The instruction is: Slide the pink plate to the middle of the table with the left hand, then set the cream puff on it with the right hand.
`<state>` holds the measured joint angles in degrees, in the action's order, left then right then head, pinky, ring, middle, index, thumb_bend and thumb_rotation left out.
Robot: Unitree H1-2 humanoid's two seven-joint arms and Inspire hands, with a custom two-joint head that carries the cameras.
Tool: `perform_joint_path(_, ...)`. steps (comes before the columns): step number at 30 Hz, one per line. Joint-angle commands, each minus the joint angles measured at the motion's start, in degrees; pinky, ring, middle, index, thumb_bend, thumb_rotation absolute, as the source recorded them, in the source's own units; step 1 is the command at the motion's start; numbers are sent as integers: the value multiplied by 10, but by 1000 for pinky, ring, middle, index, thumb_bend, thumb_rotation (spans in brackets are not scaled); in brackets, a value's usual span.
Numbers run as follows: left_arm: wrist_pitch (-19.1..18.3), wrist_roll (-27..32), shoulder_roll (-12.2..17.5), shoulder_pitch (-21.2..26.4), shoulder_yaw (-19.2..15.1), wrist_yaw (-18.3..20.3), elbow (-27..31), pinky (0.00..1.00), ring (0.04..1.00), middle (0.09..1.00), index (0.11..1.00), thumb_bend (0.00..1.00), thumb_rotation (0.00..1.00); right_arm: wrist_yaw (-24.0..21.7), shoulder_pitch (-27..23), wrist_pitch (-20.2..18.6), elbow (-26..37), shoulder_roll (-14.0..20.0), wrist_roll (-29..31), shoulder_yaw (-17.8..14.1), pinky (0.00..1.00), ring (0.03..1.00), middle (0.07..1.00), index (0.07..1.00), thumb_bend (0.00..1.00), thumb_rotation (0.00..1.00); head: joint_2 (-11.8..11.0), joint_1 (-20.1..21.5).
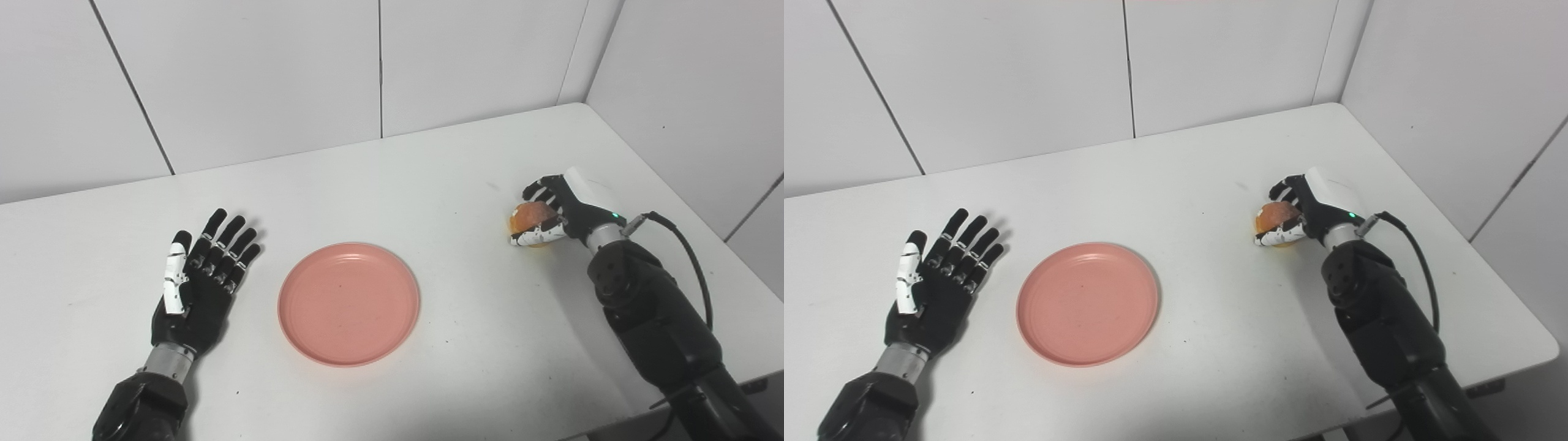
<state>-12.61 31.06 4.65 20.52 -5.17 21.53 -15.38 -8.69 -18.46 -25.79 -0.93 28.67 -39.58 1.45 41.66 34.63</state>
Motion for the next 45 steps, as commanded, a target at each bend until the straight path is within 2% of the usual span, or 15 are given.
perform_joint_path(1,-48,-22,7,-34,3,-26,-20,945,923,935,944,427,1000,8,-6,6,-1,16,-3,1,350,428,499,492,510,139,1,-1)
perform_joint_path(17,-47,-24,8,-36,11,-33,-13,931,917,930,938,428,1000,19,-5,-6,13,10,11,-6,326,401,474,491,494,137,2,-7)
perform_joint_path(20,-49,-21,6,-36,11,-33,-12,937,922,935,942,424,1000,32,-1,16,18,14,14,-8,310,381,455,491,495,136,3,-12)
perform_joint_path(24,-47,-23,5,-37,13,-33,-9,937,924,936,941,425,1000,16,-4,-8,60,14,7,-9,316,388,455,490,495,137,3,-14)
perform_joint_path(29,-45,-30,1,-39,19,-41,-3,931,921,933,936,428,1000,1,-7,-10,110,8,-9,-12,318,388,454,488,497,136,3,-27)
perform_joint_path(36,-46,-44,-8,-42,27,-57,11,920,916,927,925,426,1000,-42,-18,-11,177,-4,-22,-14,316,383,444,487,496,138,4,-45)
perform_joint_path(45,-49,-60,-28,-45,35,-78,28,916,911,916,907,417,1000,-82,-46,-3,234,-9,-23,18,315,384,451,487,497,137,6,-85)
